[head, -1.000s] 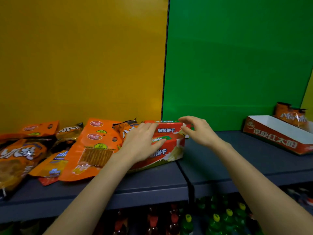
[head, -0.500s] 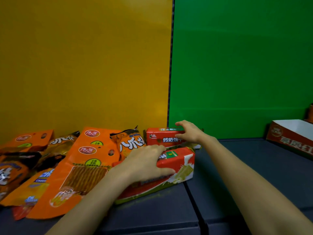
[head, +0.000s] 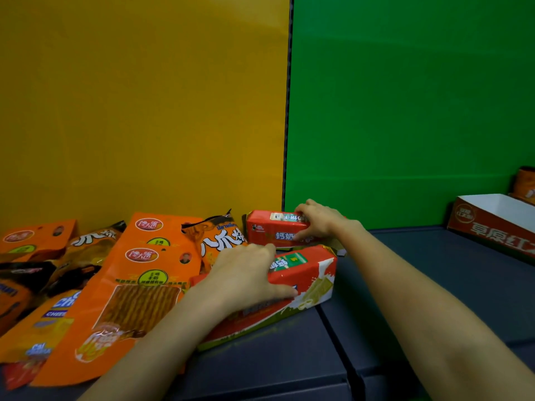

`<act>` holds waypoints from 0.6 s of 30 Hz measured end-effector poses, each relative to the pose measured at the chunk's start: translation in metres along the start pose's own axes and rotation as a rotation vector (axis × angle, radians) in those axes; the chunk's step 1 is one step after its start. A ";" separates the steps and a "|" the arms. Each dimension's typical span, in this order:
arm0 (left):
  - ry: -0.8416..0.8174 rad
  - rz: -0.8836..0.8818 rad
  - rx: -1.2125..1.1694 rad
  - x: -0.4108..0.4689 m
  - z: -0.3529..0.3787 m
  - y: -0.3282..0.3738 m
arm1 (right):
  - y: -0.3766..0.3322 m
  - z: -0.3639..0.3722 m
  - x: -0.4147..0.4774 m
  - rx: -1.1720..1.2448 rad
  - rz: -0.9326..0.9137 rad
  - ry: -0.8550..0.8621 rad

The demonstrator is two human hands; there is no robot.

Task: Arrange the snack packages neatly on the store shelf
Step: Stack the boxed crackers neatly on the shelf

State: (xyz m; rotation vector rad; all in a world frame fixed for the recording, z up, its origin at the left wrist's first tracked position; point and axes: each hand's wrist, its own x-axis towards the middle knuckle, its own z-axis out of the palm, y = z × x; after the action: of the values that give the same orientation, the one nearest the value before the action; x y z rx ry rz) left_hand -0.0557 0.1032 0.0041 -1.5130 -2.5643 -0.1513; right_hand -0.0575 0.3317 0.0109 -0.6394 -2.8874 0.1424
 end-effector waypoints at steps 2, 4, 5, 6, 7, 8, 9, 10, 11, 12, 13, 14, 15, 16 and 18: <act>0.018 0.016 0.011 -0.001 -0.001 0.000 | 0.001 -0.001 -0.008 0.015 0.015 0.029; 0.031 0.037 0.007 -0.002 -0.003 -0.001 | 0.003 -0.005 -0.018 0.023 0.034 0.069; 0.039 0.046 -0.005 -0.003 -0.005 0.000 | 0.005 -0.008 -0.024 0.027 0.046 0.087; 0.048 0.055 -0.018 -0.003 -0.007 0.001 | 0.006 -0.013 -0.030 0.033 0.059 0.101; 0.058 0.065 -0.030 -0.003 -0.011 0.003 | 0.008 -0.018 -0.037 0.042 0.072 0.114; 0.069 0.077 -0.038 -0.003 -0.015 0.005 | 0.010 -0.023 -0.044 0.051 0.085 0.127; 0.078 0.090 -0.042 -0.003 -0.018 0.008 | 0.012 -0.029 -0.052 0.058 0.099 0.139; 0.090 0.105 -0.043 -0.003 -0.021 0.011 | 0.015 -0.034 -0.061 0.061 0.113 0.154; 0.099 0.119 -0.049 -0.003 -0.024 0.014 | 0.017 -0.039 -0.070 0.063 0.129 0.169; 0.104 0.131 -0.061 -0.002 -0.026 0.018 | 0.021 -0.044 -0.080 0.064 0.145 0.184; 0.106 0.143 -0.077 -0.002 -0.028 0.022 | 0.025 -0.048 -0.090 0.066 0.163 0.198; 0.108 0.156 -0.092 -0.001 -0.029 0.027 | 0.030 -0.051 -0.100 0.070 0.185 0.211; 0.112 0.172 -0.105 0.000 -0.031 0.032 | 0.036 -0.055 -0.111 0.070 0.209 0.227; 0.124 0.190 -0.116 0.001 -0.033 0.039 | 0.042 -0.059 -0.122 0.064 0.235 0.245; 0.149 0.236 -0.138 0.005 -0.038 0.053 | 0.057 -0.066 -0.145 0.043 0.288 0.273</act>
State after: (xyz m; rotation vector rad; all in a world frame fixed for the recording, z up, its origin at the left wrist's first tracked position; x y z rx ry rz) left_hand -0.0085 0.1263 0.0424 -1.7662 -2.2814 -0.4011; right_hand 0.1080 0.3250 0.0458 -0.9803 -2.5137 0.1422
